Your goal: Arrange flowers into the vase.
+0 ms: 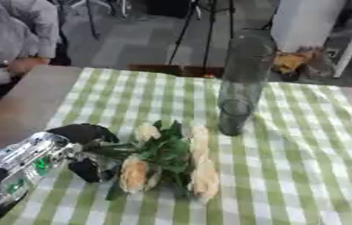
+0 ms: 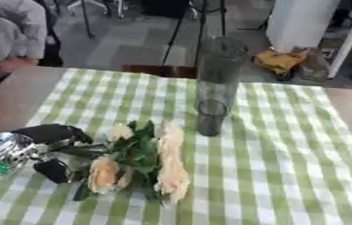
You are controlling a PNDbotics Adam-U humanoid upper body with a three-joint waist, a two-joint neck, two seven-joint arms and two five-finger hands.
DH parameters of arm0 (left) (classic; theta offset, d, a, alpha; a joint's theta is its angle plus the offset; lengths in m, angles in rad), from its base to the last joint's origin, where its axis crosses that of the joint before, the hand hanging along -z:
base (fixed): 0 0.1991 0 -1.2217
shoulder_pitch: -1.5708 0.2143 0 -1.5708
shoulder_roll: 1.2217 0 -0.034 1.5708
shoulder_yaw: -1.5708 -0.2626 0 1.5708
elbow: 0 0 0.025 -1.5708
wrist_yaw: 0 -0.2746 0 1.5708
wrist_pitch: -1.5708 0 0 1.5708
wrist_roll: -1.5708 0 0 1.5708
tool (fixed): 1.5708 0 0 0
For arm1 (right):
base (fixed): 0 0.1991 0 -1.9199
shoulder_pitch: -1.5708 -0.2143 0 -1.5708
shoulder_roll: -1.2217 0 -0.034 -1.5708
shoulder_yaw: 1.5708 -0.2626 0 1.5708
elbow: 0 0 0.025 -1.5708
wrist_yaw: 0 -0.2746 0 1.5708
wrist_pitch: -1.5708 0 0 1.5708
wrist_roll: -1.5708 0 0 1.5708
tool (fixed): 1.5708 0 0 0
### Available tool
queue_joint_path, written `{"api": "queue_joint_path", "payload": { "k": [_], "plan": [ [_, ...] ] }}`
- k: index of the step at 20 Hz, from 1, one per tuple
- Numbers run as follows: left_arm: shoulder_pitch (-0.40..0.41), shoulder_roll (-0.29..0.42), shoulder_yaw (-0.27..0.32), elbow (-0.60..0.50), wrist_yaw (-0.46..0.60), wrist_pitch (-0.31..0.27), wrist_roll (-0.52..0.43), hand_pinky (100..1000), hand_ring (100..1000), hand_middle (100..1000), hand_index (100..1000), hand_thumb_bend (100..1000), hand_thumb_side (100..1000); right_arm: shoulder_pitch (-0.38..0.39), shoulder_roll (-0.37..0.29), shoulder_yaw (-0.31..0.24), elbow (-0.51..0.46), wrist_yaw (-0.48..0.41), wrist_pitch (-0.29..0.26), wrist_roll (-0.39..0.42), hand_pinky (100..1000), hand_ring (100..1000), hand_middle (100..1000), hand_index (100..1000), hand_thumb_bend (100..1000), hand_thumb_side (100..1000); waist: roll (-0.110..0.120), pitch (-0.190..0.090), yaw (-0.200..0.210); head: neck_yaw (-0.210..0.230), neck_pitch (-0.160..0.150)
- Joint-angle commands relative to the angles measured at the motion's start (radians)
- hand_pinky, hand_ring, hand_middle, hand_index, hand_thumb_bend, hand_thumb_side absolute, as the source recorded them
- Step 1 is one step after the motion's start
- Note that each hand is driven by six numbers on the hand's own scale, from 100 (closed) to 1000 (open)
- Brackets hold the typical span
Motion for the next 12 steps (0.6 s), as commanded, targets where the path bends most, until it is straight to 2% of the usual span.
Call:
{"api": "queue_joint_path", "payload": {
  "k": [1,8,10,12],
  "plan": [
    [-0.015,0.006,0.022,0.004,-0.030,-0.007,0.016,635,831,865,955,296,377,-0.015,-0.014,-0.002,-0.016,-0.009,-0.001,0.006,751,834,838,856,100,1000,0.001,-0.012,0.000,0.001,-0.013],
    [-0.021,-0.004,0.031,0.013,-0.057,0.000,0.031,637,831,859,936,203,367,-0.014,-0.013,-0.001,-0.016,-0.011,0.002,0.011,752,834,837,857,100,1000,-0.002,-0.009,0.003,0.002,-0.026],
    [-0.022,-0.007,0.032,0.017,-0.058,0.000,0.028,640,832,860,935,209,364,-0.013,-0.013,0.000,-0.016,-0.012,0.003,0.014,752,834,837,857,100,1000,-0.002,-0.009,0.003,0.002,-0.030],
    [-0.022,-0.011,0.030,0.023,-0.056,-0.006,0.015,650,840,863,931,252,353,-0.012,-0.012,-0.001,-0.016,-0.013,0.003,0.014,752,834,838,857,100,1000,-0.002,-0.008,0.001,0.004,-0.036]
  ]
}}
